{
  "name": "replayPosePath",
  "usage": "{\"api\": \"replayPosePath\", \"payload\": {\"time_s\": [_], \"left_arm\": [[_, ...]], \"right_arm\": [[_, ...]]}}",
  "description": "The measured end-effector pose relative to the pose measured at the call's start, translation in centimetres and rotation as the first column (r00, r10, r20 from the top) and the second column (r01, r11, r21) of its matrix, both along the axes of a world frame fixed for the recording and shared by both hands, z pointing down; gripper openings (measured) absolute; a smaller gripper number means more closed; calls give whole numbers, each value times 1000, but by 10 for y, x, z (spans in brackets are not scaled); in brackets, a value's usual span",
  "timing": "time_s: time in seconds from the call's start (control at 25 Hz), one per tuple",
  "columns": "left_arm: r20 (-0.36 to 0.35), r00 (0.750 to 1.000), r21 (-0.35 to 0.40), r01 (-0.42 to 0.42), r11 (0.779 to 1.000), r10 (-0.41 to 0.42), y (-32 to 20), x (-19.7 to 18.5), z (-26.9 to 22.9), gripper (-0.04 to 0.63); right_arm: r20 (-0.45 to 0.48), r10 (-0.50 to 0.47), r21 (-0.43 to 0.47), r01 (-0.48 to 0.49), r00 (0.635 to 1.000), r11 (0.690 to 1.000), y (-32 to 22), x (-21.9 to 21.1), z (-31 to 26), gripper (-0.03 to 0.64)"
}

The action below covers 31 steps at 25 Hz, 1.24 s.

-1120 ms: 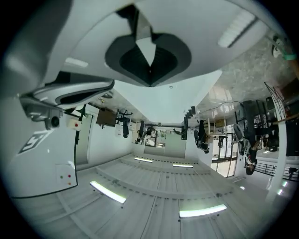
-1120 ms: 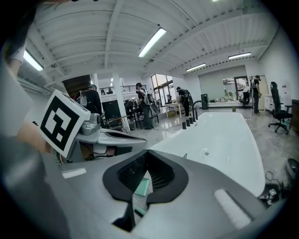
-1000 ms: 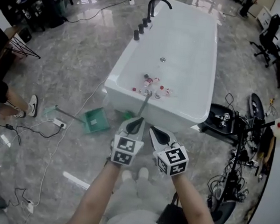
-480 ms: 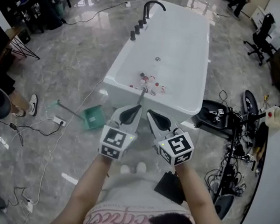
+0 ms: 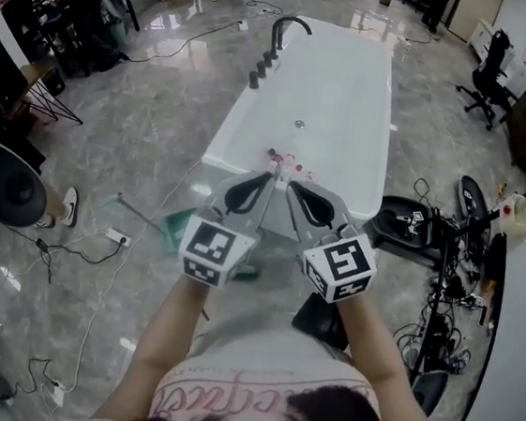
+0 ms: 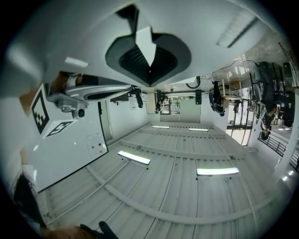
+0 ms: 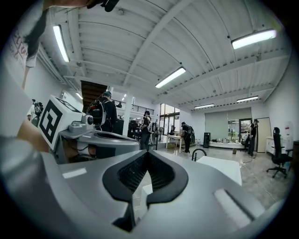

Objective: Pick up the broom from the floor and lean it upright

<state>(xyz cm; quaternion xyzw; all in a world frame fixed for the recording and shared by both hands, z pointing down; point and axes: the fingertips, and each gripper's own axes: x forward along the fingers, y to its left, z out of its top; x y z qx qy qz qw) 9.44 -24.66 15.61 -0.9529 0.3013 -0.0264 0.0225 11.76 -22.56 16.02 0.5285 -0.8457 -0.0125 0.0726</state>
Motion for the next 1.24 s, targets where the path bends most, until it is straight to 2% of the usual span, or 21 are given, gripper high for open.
{"api": "replayPosePath", "payload": {"time_s": [0.16, 0.6, 1.24], "left_arm": [[-5, 1000, -8, 5, 1000, -5, 4, -3, 0, 0], [-40, 999, -44, -2, 999, 0, 17, -7, -2, 0], [-40, 999, -66, -4, 998, 1, 28, -4, -1, 0]], "right_arm": [[0, -17, 10, 17, 1000, 1000, 3, -8, -3, 0], [38, -18, -38, 20, 999, 999, 11, -12, 3, 0], [75, -49, -56, 54, 996, 997, 22, -16, 4, 0]]}}
